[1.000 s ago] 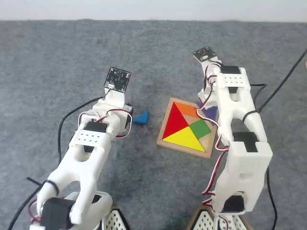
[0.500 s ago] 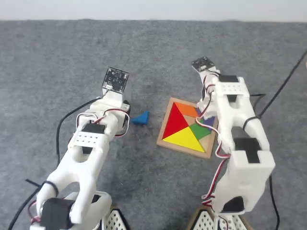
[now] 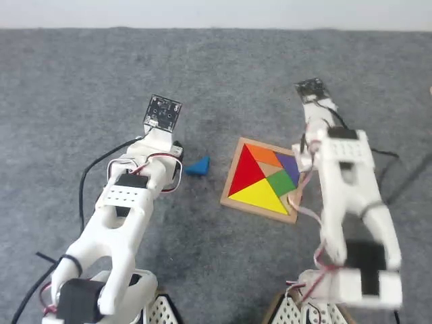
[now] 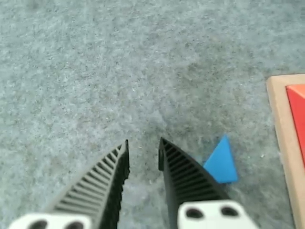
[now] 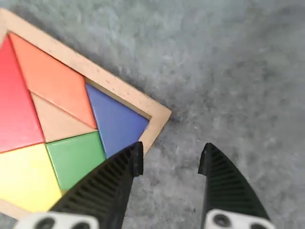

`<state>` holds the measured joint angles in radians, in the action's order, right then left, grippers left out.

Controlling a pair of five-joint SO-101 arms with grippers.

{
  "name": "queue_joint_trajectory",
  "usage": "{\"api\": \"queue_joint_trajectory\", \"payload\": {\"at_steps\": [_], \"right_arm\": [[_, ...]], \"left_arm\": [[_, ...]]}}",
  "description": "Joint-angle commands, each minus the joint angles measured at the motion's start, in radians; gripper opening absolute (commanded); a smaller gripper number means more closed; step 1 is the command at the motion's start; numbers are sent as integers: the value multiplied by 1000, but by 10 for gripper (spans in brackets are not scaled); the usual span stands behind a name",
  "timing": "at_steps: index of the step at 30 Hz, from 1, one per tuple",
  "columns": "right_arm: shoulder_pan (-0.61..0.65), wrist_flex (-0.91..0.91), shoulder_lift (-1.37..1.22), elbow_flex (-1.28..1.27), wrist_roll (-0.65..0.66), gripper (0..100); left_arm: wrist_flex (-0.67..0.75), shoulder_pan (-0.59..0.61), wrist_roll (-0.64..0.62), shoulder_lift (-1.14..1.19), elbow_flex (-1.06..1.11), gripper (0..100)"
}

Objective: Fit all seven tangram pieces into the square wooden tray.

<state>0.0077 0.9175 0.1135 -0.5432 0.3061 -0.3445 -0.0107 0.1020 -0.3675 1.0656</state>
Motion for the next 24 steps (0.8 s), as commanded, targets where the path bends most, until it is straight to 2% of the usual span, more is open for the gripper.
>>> {"api": "queue_joint_trajectory", "payload": {"at_steps": [1, 6, 11, 17, 21, 24], "right_arm": [[-62, -59, 249, -157, -11, 207], [-229, -25, 398, -325, -11, 205], [-344, -84, 444, -463, -11, 201], [-357, -196, 466, -586, -11, 59], [-361, -229, 466, -631, -9, 72], [-361, -234, 476, -637, -9, 69]], "left_arm": [[20, 5, 12, -43, -10, 105], [-173, -5, 12, -31, -108, 105], [-433, -64, 44, 144, -326, 105], [-710, -95, 146, 459, -687, 105], [-790, -115, 210, 608, -840, 103], [-796, -164, 233, 626, -852, 102]]}}
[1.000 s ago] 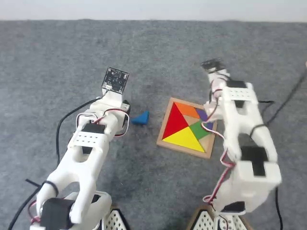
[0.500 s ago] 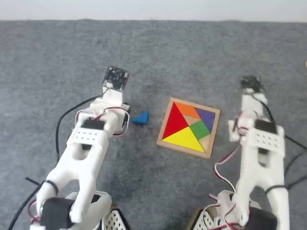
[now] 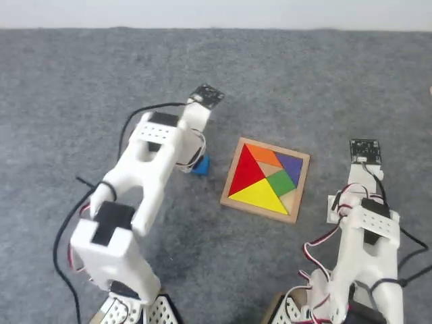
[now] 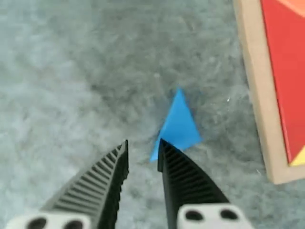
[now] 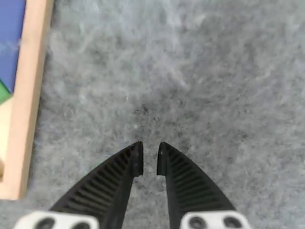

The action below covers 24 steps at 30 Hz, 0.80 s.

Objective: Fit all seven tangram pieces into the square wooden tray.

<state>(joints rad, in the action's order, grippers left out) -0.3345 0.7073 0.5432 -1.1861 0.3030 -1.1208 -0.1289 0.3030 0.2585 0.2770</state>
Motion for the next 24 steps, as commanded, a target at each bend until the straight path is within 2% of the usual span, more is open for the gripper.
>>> {"api": "queue_joint_trajectory", "payload": {"at_steps": [1, 4, 9, 17, 24], "right_arm": [[-19, -24, 54, 3, -6, 69], [-35, -51, 91, -23, -9, 69], [-35, -77, 189, -89, -8, 63], [-33, -79, 265, -130, -8, 54], [-33, -79, 265, -132, -8, 55]], "left_arm": [[-18, -66, 31, 0, -51, 102], [15, -114, 32, 8, -21, 105], [84, -123, 32, 11, 4, 145], [84, -95, 69, 44, 35, 152], [17, -60, 86, 114, -58, 152]]}}
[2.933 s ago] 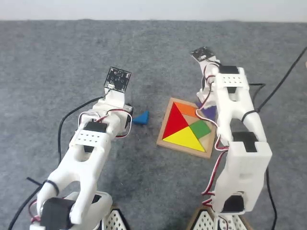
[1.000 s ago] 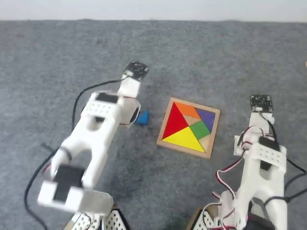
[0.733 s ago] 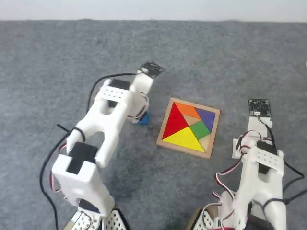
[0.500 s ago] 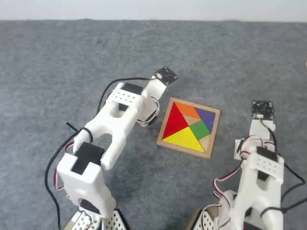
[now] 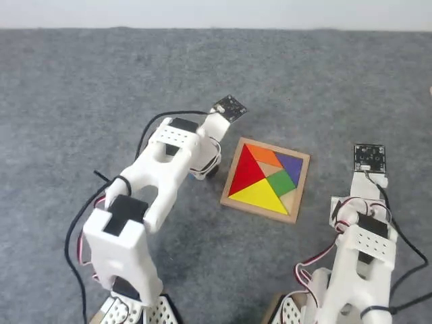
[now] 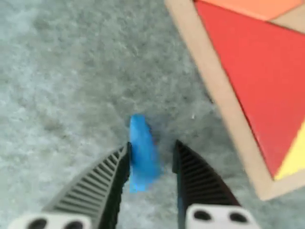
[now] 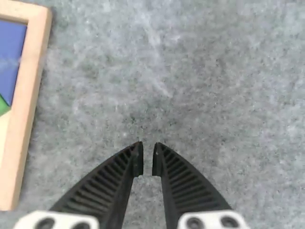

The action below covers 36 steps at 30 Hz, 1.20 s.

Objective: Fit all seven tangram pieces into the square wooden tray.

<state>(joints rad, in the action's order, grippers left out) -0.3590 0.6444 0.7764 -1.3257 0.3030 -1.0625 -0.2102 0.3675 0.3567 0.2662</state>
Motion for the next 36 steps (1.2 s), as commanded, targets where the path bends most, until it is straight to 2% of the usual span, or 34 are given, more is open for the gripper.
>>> {"api": "queue_joint_trajectory", "payload": {"at_steps": [1, 7, 10, 12, 20, 25, 32, 36], "right_arm": [[-8, -16, 31, 8, -8, 55], [-8, -18, 31, 8, -8, 55], [1, -18, 31, 8, -8, 55], [19, -18, 31, 6, -8, 55], [16, -21, 31, 6, -12, 55], [-58, -45, 41, 8, -60, 55], [-150, -38, 42, 29, -92, 51], [-179, -41, 65, 29, -101, 51]], "left_arm": [[-54, 32, 37, 23, -56, 152], [-78, 64, 58, 41, -93, 140], [-106, 63, 60, 41, -113, 55], [-146, 57, 60, 41, -140, 8], [-422, 44, 72, 38, -383, 9], [-574, -74, -58, -68, -450, 9], [-575, -315, -204, -311, -367, 9], [-509, -359, -213, -399, -280, 9]]}}
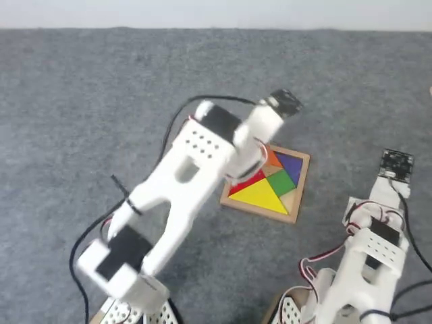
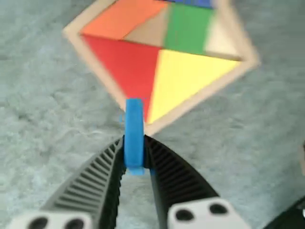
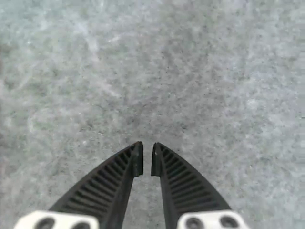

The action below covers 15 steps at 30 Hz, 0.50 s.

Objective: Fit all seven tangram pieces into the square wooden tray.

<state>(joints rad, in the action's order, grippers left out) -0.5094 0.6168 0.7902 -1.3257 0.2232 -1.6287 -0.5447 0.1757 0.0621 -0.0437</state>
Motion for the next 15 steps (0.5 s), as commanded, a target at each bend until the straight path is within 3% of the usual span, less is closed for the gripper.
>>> {"api": "queue_joint_trajectory", "payload": {"at_steps": [1, 8, 15], "right_arm": [[-38, -15, 70, 25, -43, 51], [-124, -48, 220, -46, -117, 55], [-206, -54, 305, -75, -140, 56]], "left_arm": [[92, -25, -29, -112, 56, 9], [414, -48, -259, -117, 285, 9], [489, -117, -327, -117, 315, 10]]}}
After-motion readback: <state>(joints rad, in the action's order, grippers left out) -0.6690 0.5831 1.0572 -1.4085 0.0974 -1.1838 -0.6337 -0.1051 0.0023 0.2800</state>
